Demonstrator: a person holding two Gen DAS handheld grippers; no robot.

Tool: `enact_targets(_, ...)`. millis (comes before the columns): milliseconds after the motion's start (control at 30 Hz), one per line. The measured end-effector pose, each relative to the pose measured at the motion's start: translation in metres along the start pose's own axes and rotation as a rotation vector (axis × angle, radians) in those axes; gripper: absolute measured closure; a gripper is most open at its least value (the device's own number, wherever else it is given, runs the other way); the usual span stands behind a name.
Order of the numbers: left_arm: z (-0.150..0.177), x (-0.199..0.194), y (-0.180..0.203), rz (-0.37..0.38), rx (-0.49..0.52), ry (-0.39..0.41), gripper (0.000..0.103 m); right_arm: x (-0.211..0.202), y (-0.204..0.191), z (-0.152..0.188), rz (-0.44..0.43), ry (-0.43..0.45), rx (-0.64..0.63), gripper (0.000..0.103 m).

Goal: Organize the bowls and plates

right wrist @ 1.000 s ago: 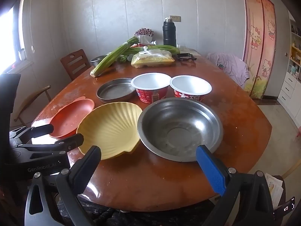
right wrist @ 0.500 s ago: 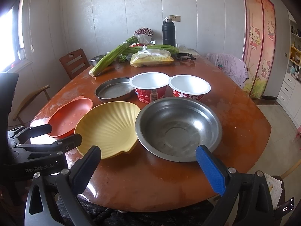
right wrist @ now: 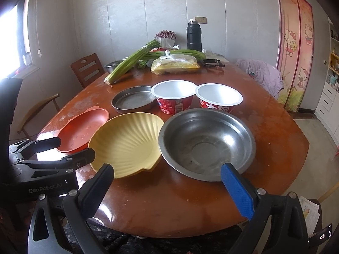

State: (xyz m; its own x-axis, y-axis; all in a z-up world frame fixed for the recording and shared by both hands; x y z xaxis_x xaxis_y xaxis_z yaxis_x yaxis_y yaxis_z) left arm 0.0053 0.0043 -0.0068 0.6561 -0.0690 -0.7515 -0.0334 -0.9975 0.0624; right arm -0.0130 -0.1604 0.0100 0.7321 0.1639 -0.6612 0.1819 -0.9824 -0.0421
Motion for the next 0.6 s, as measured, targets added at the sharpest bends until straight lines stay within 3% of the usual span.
enact_targets(600,-0.002,-0.011,-0.022,-0.006,-0.041,0.027,0.011,0.002,-0.014,-0.006,-0.067,-0.004,-0.036,0.002)
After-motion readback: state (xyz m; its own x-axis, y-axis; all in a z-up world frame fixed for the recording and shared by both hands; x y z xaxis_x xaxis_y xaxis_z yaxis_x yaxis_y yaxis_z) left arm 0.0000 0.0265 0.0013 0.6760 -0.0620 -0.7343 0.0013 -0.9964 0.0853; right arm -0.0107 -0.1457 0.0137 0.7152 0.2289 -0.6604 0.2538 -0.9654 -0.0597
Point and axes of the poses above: each gripper's, at about its wrist camera, not at the fingertips, and x roughly the way its jaws point, y to its right, z to its underside, the point moved 1 cm from there along x, roughly the way its jaws point, and after that the axes turned 3 degrees about z, right-handed, at the moved point
